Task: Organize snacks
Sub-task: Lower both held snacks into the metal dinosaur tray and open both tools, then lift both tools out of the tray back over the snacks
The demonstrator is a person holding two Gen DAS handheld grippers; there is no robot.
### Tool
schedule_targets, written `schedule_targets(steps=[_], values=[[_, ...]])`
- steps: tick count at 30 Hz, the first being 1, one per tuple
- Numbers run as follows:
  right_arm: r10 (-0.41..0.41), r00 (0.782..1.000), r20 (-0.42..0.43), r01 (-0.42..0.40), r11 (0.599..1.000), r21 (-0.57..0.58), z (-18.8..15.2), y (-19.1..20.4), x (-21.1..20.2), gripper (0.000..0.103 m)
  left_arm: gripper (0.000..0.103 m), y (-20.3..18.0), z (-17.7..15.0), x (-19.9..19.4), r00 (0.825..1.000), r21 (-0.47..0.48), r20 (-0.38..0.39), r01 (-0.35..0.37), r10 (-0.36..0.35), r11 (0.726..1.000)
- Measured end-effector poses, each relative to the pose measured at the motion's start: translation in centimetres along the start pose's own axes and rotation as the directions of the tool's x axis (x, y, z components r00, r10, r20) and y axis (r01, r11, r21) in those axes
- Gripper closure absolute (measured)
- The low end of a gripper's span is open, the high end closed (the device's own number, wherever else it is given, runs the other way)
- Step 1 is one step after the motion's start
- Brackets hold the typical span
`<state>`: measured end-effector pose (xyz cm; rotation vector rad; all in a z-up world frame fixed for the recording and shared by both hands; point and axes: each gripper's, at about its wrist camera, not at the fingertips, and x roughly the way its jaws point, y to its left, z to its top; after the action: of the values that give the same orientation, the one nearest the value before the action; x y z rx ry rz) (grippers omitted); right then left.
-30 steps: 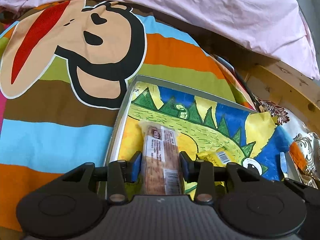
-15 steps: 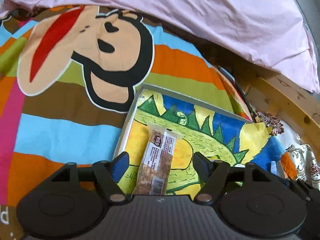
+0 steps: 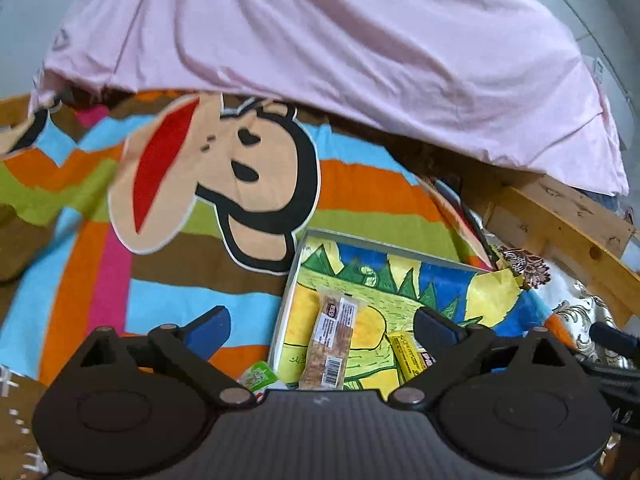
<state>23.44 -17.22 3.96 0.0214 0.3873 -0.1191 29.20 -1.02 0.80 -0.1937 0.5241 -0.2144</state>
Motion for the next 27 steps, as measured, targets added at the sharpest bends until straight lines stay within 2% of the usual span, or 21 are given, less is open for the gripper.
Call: schedule_targets(steps=[6, 13, 16, 21, 27], values=[[0.018, 1.0, 0.026, -0.019, 0.999, 0.03, -0.1, -0.6, -3.8, 0.001, 0.001, -0.4, -0.6, -4.4, 0.999, 0.053, 0.044, -0.022, 0.02, 0.998], [0.038, 0.999, 0.037, -0.039, 0.999, 0.029, -1.1, -0.8, -8.3, 0.001, 0.001, -0.4, -1.2, -8.5, 0.998, 0.046, 0.056, -0.037, 0.034, 0.998], [0.048, 0.998, 0.039, -0.049, 0.998, 0.027, -1.7, -1.0, -10.0, 0.001, 0.001, -0.2, -1.9, -10.0, 0.999, 0.031, 0.047, -0.025, 0.024, 0.999], [0.056, 0.998, 0.023, -0.057, 0.998, 0.036, -2.7, -1.1, -12.2, 0.001, 0.001, 0.3, -3.2, -12.0, 0.999, 0.037, 0.015, -0.047, 0.047, 0.998], [0.081, 0.997, -0.016, -0.08, 0.994, 0.078, -3.7, -0.8, -14.1, 0.001, 0.001, 1.8, -4.7, -13.8, 0.991, 0.026, -0.053, -0.119, 0.12, 0.993]])
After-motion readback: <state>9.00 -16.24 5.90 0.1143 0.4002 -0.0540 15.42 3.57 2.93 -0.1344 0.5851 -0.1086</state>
